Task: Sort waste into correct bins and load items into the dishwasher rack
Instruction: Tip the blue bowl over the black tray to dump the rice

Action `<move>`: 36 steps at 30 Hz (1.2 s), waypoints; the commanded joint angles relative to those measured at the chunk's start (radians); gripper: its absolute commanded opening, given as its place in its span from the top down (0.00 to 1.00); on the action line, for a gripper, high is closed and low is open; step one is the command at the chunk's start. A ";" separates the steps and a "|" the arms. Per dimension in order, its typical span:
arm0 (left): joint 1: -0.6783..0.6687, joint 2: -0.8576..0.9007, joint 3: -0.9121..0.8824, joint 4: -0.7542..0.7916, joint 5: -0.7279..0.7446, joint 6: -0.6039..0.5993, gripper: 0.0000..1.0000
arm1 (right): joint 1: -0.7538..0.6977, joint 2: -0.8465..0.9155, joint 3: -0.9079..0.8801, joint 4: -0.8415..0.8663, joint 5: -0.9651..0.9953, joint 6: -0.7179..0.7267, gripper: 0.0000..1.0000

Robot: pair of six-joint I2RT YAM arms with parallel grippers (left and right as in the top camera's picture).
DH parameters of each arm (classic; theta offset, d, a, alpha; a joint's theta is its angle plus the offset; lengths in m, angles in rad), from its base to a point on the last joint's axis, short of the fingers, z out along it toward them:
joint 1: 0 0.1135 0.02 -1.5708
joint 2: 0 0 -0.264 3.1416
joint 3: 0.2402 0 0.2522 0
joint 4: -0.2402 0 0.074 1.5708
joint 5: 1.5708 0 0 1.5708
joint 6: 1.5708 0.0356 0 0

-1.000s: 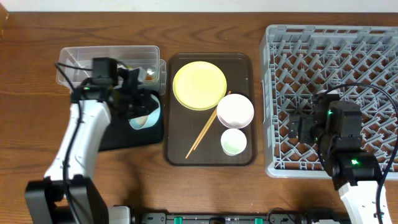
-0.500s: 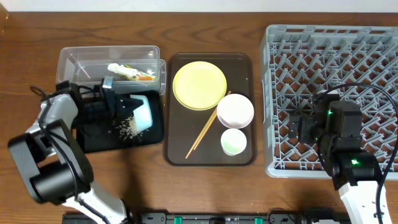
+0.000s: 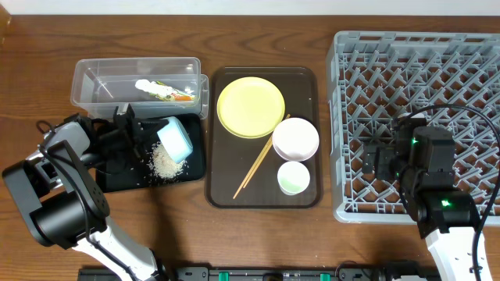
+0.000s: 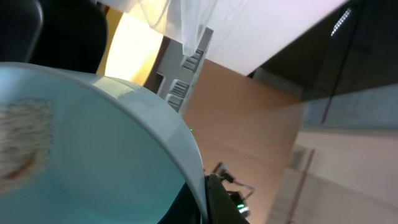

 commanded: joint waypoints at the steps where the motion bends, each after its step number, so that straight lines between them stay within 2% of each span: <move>1: 0.006 0.004 -0.007 -0.006 0.037 -0.126 0.94 | 0.014 -0.002 0.021 0.001 -0.003 0.014 0.01; 16: 0.008 0.003 -0.007 0.030 0.036 -0.132 0.94 | 0.014 -0.002 0.021 -0.003 -0.003 0.014 0.01; 19: 0.008 0.003 -0.007 0.129 0.034 -0.097 0.94 | 0.014 -0.002 0.021 -0.003 -0.003 0.014 0.01; 22: 0.008 0.003 -0.007 0.235 -0.030 -0.095 0.94 | 0.014 -0.002 0.021 -0.003 -0.003 0.014 0.01; 27: 0.007 0.003 -0.007 0.241 0.037 -0.042 0.94 | 0.014 -0.002 0.021 -0.010 -0.003 0.013 0.01; 29: 0.008 0.003 -0.007 0.238 0.036 -0.062 0.94 | 0.014 -0.002 0.021 -0.010 -0.003 0.013 0.01; 34: 0.008 0.003 -0.007 0.238 0.036 -0.230 0.94 | 0.014 -0.002 0.021 -0.010 -0.003 0.013 0.01; 36: 0.008 -0.003 -0.007 0.238 0.037 -0.219 0.94 | 0.014 -0.002 0.021 -0.010 -0.003 0.013 0.01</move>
